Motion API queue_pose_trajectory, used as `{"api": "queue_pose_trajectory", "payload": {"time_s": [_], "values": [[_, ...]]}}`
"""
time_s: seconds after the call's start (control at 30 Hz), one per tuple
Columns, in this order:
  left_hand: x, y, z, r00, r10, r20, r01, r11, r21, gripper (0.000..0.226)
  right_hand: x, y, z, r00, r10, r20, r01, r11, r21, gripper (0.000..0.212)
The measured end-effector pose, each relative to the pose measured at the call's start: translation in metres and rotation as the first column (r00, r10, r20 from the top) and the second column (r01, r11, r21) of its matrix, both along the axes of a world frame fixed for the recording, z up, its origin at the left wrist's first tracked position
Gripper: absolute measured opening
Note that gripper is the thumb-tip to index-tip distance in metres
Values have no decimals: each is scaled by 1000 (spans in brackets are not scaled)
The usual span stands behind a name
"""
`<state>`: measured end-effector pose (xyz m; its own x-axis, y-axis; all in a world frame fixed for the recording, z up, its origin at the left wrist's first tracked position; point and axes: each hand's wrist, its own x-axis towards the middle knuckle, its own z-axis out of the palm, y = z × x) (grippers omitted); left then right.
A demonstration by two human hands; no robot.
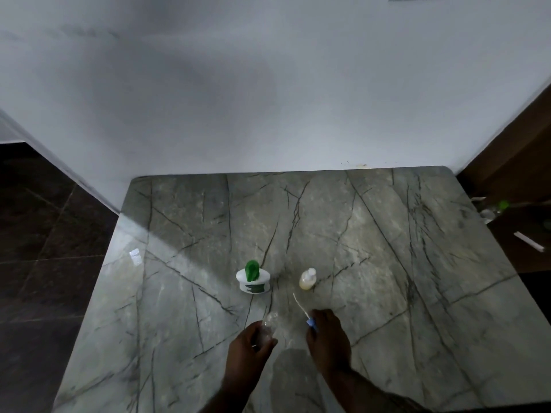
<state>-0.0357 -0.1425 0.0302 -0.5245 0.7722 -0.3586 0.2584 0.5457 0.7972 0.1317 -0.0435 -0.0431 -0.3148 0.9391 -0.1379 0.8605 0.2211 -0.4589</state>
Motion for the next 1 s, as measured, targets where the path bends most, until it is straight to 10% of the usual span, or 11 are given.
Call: {"api": "queue_pose_trajectory", "payload": {"time_s": [0.3,1.0], "values": [[-2,-6,2,1000,20,-19,-20,999,-27,27,-41,40,15,911,-257,-321,227,965,-129,23],[-11,-10,3,996,86,26,-86,996,1,30,-29,25,43,893,-372,-253,352,928,-121,34]]}}
